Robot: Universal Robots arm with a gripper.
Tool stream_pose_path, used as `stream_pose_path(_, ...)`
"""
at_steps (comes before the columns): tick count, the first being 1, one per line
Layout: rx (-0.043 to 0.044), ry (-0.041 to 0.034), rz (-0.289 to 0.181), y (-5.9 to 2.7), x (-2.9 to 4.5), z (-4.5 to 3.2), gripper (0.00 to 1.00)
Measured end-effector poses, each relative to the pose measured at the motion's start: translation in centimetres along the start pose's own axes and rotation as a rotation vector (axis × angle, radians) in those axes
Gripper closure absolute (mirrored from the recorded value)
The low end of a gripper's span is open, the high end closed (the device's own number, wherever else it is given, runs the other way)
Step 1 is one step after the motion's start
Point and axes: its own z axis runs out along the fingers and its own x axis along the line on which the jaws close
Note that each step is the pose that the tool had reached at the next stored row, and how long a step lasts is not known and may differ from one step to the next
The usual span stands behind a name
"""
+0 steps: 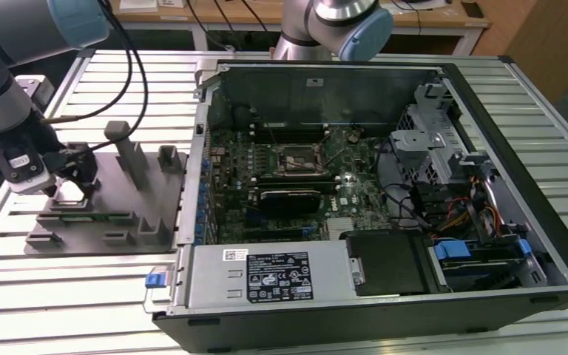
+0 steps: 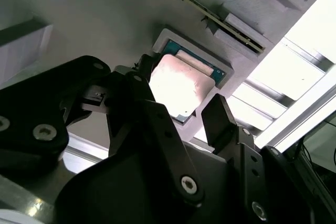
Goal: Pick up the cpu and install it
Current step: 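Pick up the cpu and move it towards the insertion slot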
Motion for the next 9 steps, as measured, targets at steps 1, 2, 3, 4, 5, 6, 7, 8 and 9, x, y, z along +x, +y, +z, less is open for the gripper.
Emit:
stream_pose_path(1,0.0,0.0,0.0,0.01,0.0,0.05,0.35)
stream_pose_path(2,0.0001,0.0002,0.0,0.03,-0.01,0.09,0.35)
stream_pose_path(3,0.0001,0.0002,0.0,0.05,-0.02,0.13,0.35)
stream_pose_path(4,0.0001,0.0002,0.0,0.06,-0.04,0.18,0.35)
stream_pose_path(5,0.0001,0.0002,0.0,0.07,-0.05,0.23,0.35)
stream_pose_path(6,0.0001,0.0002,0.0,0.08,-0.06,0.26,0.35)
stream_pose_path(7,0.0,0.0001,0.0,0.09,-0.06,0.29,0.35)
stream_pose_path(8,0.0001,0.0002,0.0,0.1,-0.07,0.32,0.35)
stream_pose_path(9,0.0001,0.0003,0.0,0.11,-0.07,0.34,0.35)
